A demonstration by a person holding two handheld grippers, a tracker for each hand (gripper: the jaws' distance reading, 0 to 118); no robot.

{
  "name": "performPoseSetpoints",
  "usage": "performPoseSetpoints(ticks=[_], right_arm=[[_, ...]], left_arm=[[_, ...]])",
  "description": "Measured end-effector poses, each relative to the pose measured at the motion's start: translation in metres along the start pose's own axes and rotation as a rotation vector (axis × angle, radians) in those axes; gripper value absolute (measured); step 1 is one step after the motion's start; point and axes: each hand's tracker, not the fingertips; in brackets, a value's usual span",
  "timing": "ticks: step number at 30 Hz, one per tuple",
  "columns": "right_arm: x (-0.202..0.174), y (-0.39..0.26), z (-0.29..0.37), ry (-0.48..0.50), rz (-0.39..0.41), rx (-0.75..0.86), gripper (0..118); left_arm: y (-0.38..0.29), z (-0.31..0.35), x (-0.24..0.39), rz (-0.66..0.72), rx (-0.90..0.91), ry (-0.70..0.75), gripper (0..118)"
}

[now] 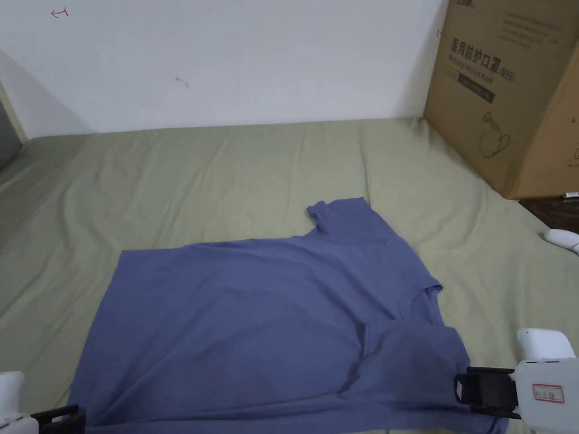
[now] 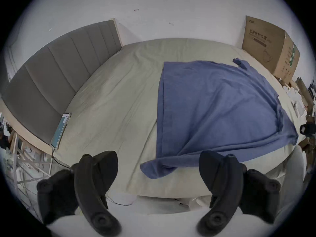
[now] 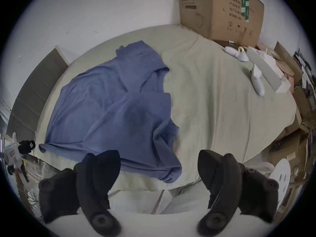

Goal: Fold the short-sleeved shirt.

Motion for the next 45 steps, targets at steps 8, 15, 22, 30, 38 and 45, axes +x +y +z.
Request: performPoseSetpoints(ticks=[8, 15, 22, 30, 38, 45], right_arm=[[-0.018, -0.027, 0.010, 0.047, 0.007, 0.039, 0], [-0.011, -0.034, -0.005, 0.020, 0.001, -0.019, 0], [-0.010, -0.031, -0.008, 0.022, 0.006, -0.036, 0], [-0.004, -0.028, -0.007, 0.012, -0.001, -0.046, 0], [0.007, 0.000, -0.018, -0.037, 0.028, -0.029, 76], [0.017, -0.003, -0.050, -0.045, 0.045, -0.164, 0]], left_arm=[[-0.034, 0.021, 0.006, 0.047, -0.030, -0.064, 0], [-0.040, 0.004, -0.013, 0.101, -0.055, -0.017, 54], [-0.021, -0.046, -0.027, 0.157, -0.067, -0.078, 92], [-0.030, -0.057, -0.018, 0.118, -0.119, -0.062, 2], [-0.029, -0.043, -0.017, 0.142, -0.114, -0.068, 2], [-0.024, -0.034, -0.013, 0.144, -0.117, -0.069, 2]])
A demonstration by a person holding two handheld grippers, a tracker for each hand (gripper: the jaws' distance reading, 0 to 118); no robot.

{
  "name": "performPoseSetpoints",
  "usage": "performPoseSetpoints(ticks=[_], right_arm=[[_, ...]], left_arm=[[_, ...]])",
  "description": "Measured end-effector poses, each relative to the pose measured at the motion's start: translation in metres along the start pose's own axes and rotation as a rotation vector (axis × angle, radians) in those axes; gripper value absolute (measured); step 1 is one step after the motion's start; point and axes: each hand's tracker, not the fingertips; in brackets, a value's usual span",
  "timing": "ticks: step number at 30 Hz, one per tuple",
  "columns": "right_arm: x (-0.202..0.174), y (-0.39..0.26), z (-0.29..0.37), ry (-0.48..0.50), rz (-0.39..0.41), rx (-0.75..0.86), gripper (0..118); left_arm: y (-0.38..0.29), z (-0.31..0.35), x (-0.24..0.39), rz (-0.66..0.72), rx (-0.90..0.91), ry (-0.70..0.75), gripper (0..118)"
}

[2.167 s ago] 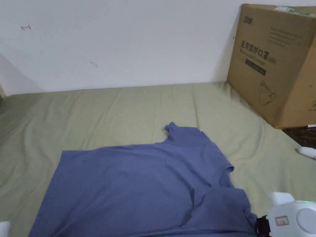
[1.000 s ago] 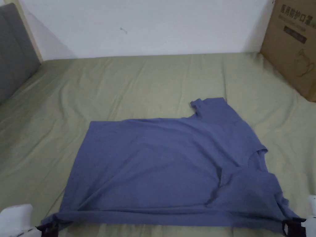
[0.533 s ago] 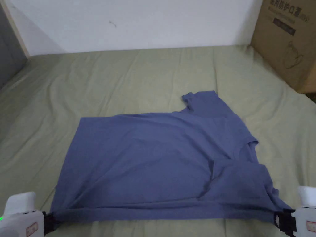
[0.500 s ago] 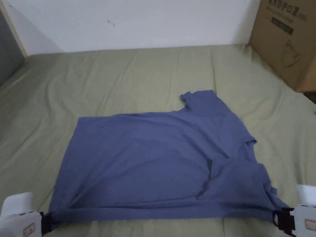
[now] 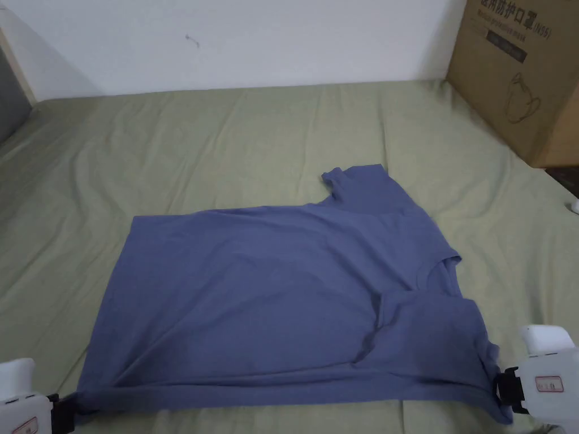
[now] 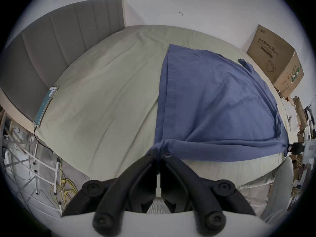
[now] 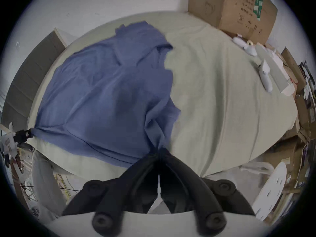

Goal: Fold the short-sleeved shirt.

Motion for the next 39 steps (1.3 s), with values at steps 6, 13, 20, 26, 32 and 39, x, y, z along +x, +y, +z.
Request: performPoseSetpoints(ticks=[6, 13, 20, 26, 32, 39], right_arm=[[0.003, 0.013, 0.041, 0.049, -0.053, 0.123, 0], [0.008, 0.079, 0.050, 0.096, -0.084, 0.197, 0], [0.005, 0.147, -0.008, 0.025, -0.082, 0.162, 0], [-0.011, 0.154, -0.042, -0.016, -0.053, 0.129, 40], [-0.013, 0.139, -0.008, 0.000, -0.006, 0.198, 76], [-0.014, 0.088, 0.019, 0.000, -0.021, 0.253, 1]], left_arm=[[0.014, 0.013, 0.002, 0.010, 0.008, -0.003, 2], [0.072, 0.009, 0.017, -0.064, 0.076, 0.013, 2], [0.134, -0.043, 0.037, -0.158, 0.051, 0.083, 2], [0.132, -0.079, 0.040, -0.153, -0.040, 0.101, 63], [0.119, -0.046, 0.024, -0.110, -0.018, 0.060, 102], [0.068, -0.008, 0.008, -0.008, 0.000, -0.010, 0]])
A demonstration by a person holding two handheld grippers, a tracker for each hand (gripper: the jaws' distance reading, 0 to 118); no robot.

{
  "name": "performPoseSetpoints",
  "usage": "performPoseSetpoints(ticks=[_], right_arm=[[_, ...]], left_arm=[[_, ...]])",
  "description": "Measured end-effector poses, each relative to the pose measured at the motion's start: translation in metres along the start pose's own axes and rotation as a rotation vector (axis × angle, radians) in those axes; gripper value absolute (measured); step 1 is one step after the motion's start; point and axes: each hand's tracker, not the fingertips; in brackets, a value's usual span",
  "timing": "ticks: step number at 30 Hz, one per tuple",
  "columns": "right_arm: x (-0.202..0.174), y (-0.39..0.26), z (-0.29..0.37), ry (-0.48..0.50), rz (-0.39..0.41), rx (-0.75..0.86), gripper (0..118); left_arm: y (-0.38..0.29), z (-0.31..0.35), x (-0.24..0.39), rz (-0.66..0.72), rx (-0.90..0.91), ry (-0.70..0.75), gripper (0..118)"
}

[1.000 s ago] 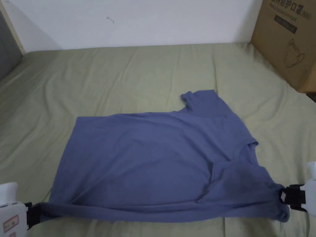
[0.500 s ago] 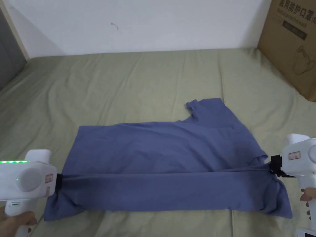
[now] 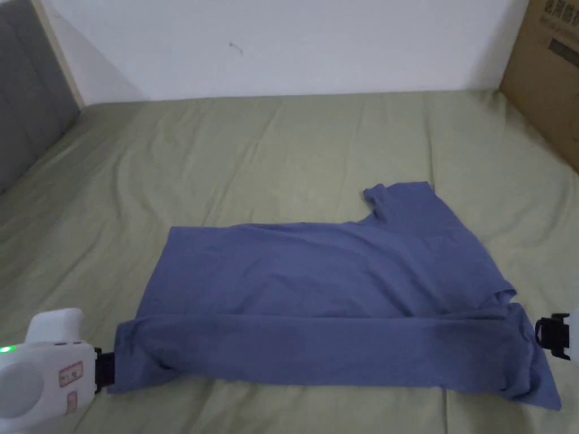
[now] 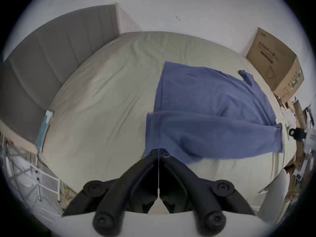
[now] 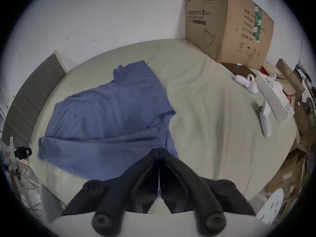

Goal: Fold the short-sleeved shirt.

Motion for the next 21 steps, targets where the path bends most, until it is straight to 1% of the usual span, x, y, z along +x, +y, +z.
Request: performPoseSetpoints(ticks=[2, 5, 6, 7, 8, 9, 10, 12, 13, 14, 15, 16, 17, 18, 21], right_arm=[[-0.001, -0.015, 0.002, 0.024, -0.020, -0.018, 0], [-0.004, -0.030, 0.002, 0.028, -0.022, -0.045, 0], [-0.005, -0.032, 0.000, 0.030, -0.020, -0.055, 0], [-0.006, -0.034, 0.000, 0.034, -0.019, -0.064, 0], [-0.006, -0.037, 0.000, 0.037, -0.025, -0.064, 0], [-0.008, -0.040, 0.000, 0.043, -0.034, -0.066, 0], [-0.008, -0.041, 0.000, 0.052, -0.042, -0.072, 0], [-0.010, -0.045, -0.001, 0.056, -0.054, -0.074, 0], [-0.011, -0.048, -0.001, 0.055, -0.057, -0.081, 0], [-0.011, -0.051, -0.002, 0.056, -0.060, -0.087, 0], [-0.011, -0.054, -0.003, 0.057, -0.066, -0.092, 0], [-0.011, -0.056, -0.003, 0.063, -0.073, -0.103, 0], [-0.011, -0.059, -0.003, 0.068, -0.074, -0.111, 0], [-0.011, -0.062, -0.002, 0.067, -0.074, -0.116, 0], [-0.009, -0.063, 0.003, 0.067, -0.077, -0.120, 0]], left_arm=[[-0.016, -0.001, -0.001, 0.022, -0.004, -0.006, 0], [-0.019, -0.008, 0.000, 0.021, 0.005, 0.015, 1], [-0.016, -0.011, -0.001, 0.018, 0.017, 0.040, 12], [-0.009, -0.016, -0.002, 0.021, 0.004, 0.049, 44], [-0.003, -0.020, -0.003, 0.024, -0.012, 0.060, 71], [0.001, -0.026, -0.004, 0.029, -0.018, 0.053, 89], [0.004, -0.033, -0.005, 0.037, -0.021, 0.030, 99], [0.010, -0.044, 0.000, 0.032, -0.040, 0.015, 98], [0.010, -0.053, 0.001, 0.025, -0.061, 0.020, 91], [0.008, -0.064, 0.002, 0.008, -0.096, 0.025, 68], [0.004, -0.071, 0.005, -0.006, -0.131, 0.032, 28], [-0.001, -0.082, 0.005, -0.022, -0.178, 0.040, 20], [-0.007, -0.086, 0.008, -0.045, -0.161, 0.096, 13], [-0.007, -0.075, 0.011, -0.029, -0.104, 0.071, 6], [-0.005, -0.066, 0.018, -0.069, -0.100, 0.085, 6]])
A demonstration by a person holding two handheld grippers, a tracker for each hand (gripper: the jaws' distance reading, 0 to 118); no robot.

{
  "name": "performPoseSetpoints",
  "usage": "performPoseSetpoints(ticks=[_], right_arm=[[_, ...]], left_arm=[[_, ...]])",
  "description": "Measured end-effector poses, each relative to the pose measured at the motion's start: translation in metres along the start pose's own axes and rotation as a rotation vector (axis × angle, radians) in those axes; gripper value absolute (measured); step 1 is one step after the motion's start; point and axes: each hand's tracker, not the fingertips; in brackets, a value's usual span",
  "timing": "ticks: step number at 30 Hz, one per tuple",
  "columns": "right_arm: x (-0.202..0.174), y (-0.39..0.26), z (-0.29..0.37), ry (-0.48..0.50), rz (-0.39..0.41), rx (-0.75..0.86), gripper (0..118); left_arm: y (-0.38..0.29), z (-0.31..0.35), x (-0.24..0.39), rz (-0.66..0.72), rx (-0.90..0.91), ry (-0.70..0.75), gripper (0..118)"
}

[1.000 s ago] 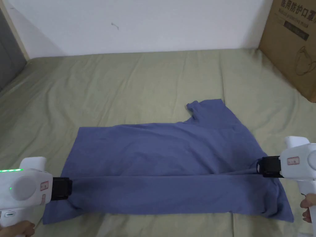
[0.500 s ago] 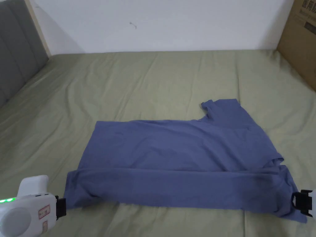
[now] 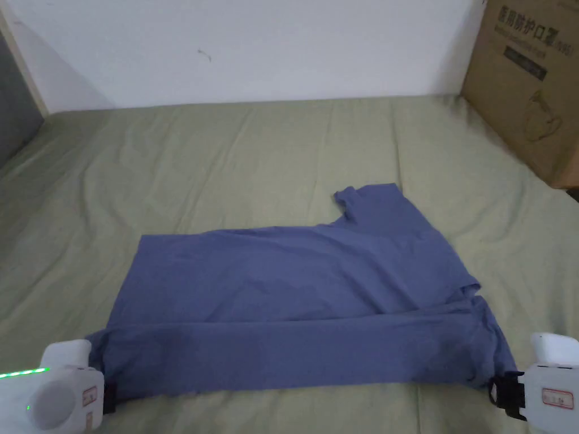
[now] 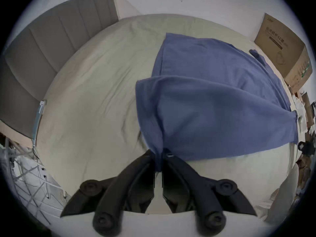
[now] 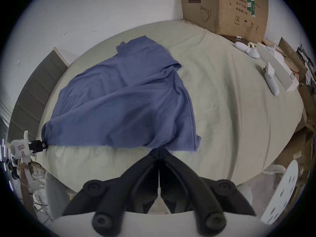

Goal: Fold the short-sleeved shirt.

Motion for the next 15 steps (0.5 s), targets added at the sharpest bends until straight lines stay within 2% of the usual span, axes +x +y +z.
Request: performPoseSetpoints(ticks=[3, 4, 5, 6, 7, 8, 9, 11, 12, 14, 15], right_arm=[[0.005, 0.012, 0.002, 0.029, -0.051, 0.013, 1], [0.007, 0.016, 0.001, 0.018, -0.063, 0.020, 7], [0.008, 0.022, 0.000, 0.001, -0.071, 0.027, 21], [0.009, 0.028, -0.003, -0.016, -0.068, 0.032, 42], [0.012, 0.032, -0.009, -0.020, -0.064, 0.037, 74], [0.016, 0.036, -0.016, -0.017, -0.066, 0.040, 82], [0.020, 0.040, -0.025, -0.015, -0.081, 0.032, 82], [0.026, 0.040, -0.054, -0.026, -0.132, -0.090, 78], [0.026, 0.034, -0.067, -0.029, -0.133, -0.139, 66], [0.004, 0.029, -0.054, -0.121, 0.025, -0.070, 46], [-0.005, 0.033, -0.046, -0.098, 0.068, -0.083, 20]], left_arm=[[0.004, 0.005, 0.000, -0.036, -0.004, -0.001, 6], [0.006, 0.005, -0.003, -0.028, -0.008, -0.013, 6], [0.007, 0.005, -0.006, -0.006, -0.012, -0.026, 6], [0.006, 0.007, -0.009, 0.022, -0.006, -0.042, 6], [0.006, 0.009, -0.012, 0.040, -0.002, -0.056, 6], [0.006, 0.009, -0.014, 0.048, -0.005, -0.066, 6], [0.006, 0.009, -0.015, 0.050, -0.006, -0.068, 6], [0.004, 0.011, -0.014, 0.040, -0.004, -0.068, 6], [0.004, 0.010, -0.013, 0.029, -0.009, -0.064, 6], [0.002, 0.012, -0.006, 0.001, -0.012, -0.051, 6], [0.003, 0.012, -0.005, -0.020, -0.014, -0.041, 6]])
